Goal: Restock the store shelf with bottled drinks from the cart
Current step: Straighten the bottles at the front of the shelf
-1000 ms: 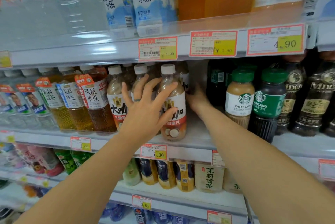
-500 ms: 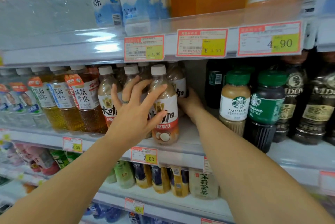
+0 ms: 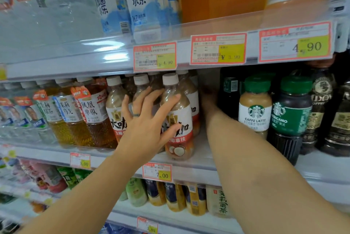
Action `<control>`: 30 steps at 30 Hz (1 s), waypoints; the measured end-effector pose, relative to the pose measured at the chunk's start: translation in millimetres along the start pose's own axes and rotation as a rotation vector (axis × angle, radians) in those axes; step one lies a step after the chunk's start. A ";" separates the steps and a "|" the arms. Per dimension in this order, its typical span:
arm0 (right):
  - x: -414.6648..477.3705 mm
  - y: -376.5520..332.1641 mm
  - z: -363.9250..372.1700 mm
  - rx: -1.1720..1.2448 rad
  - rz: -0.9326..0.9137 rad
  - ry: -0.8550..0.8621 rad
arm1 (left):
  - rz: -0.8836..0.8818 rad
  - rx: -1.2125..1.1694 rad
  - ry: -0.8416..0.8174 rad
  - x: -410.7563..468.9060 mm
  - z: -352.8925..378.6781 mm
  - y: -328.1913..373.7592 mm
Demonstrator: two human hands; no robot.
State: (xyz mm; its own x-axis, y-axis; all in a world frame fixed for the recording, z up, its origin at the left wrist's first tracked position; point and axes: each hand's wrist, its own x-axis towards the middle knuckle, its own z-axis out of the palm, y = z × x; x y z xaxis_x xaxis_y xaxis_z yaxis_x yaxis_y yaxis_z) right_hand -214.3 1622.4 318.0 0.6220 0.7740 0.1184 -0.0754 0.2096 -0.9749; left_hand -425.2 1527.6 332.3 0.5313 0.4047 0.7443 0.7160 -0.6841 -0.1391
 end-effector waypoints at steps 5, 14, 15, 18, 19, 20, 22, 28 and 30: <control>27.0 15.5 5.3 -0.006 -0.013 -0.122 | 0.055 -0.005 0.063 3.1 8.5 -8.8; 27.9 21.0 3.9 0.030 -0.106 -0.231 | 0.045 -0.034 0.078 5.5 16.8 -8.9; 26.8 20.0 3.3 0.025 -0.121 -0.228 | 0.047 -0.030 0.075 6.4 16.6 -8.2; 26.1 19.0 3.3 0.035 -0.153 -0.237 | 0.044 -0.021 0.067 8.6 15.6 -6.4; 26.8 19.6 3.4 0.028 -0.142 -0.233 | 0.038 -0.021 0.063 8.6 15.3 -5.6; 26.7 19.9 3.5 0.014 -0.128 -0.230 | 0.031 -0.021 0.059 8.7 15.0 -5.1; 24.3 21.1 2.4 0.010 -0.102 -0.235 | 0.027 -0.016 0.047 8.5 14.0 -4.2; 5.6 19.1 -10.6 -0.048 -0.035 -0.170 | 0.003 0.000 0.002 8.8 5.9 0.0; -1.9 18.7 -15.1 -0.088 -0.036 -0.187 | -0.006 -0.007 -0.003 7.1 4.7 2.0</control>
State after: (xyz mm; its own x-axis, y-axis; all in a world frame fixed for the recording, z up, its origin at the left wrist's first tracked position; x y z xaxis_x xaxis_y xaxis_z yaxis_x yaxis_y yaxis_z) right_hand -205.1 1615.8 296.7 0.4670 0.8661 0.1785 0.0179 0.1925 -0.9811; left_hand -417.9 1531.9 334.2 0.5285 0.4107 0.7430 0.7159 -0.6859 -0.1300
